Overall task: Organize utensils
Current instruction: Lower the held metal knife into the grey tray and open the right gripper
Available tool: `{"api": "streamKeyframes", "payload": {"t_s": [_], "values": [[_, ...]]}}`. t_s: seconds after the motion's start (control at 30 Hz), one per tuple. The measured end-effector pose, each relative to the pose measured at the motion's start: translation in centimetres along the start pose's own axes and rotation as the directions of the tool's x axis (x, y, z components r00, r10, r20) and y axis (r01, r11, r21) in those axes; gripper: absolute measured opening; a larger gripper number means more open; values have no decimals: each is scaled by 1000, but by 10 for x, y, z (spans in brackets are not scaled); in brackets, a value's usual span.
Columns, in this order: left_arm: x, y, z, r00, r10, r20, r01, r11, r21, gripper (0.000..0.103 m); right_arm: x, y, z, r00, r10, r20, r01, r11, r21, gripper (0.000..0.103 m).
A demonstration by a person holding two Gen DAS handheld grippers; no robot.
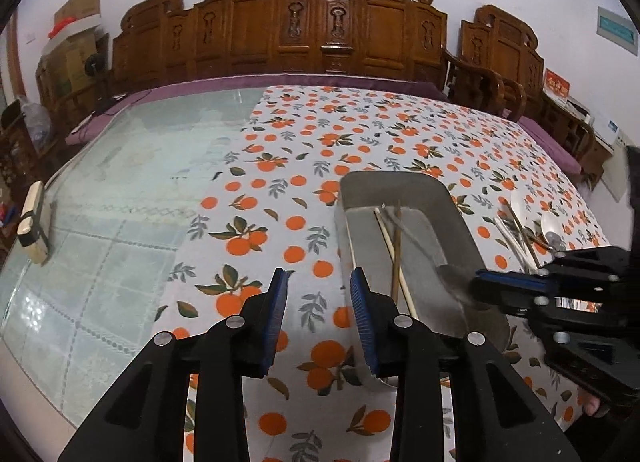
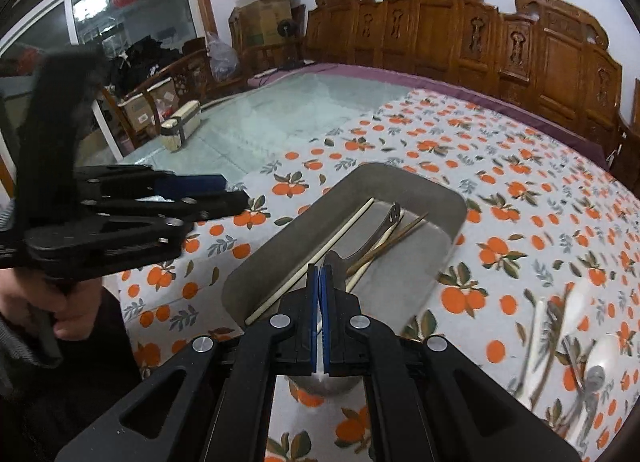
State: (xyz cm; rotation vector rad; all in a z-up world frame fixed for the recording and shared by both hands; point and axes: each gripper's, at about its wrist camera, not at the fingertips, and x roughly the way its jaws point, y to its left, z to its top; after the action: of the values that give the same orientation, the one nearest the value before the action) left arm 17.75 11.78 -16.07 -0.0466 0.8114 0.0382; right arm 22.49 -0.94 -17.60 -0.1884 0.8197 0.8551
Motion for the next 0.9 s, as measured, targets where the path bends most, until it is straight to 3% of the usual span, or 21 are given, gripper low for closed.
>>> {"api": "streamKeyframes", "payload": {"t_s": [0.17, 0.43, 0.73, 0.9], "values": [[-1, 0, 1, 1000, -4, 2, 4, 1000, -4, 31, 13, -9, 3, 1000, 22, -20, -21, 998, 55, 3], [-9, -9, -1, 1000, -17, 12, 17, 1000, 0, 31, -5, -17, -6, 1000, 14, -4, -14, 997, 80, 4], [-27, -36, 0, 998, -39, 40, 37, 998, 46, 31, -80, -49, -31, 991, -119, 68, 111, 987, 118, 4], [-34, -49, -3, 998, -46, 44, 44, 997, 59, 31, -113, -74, -49, 976, -210, 54, 199, 967, 159, 4]]}}
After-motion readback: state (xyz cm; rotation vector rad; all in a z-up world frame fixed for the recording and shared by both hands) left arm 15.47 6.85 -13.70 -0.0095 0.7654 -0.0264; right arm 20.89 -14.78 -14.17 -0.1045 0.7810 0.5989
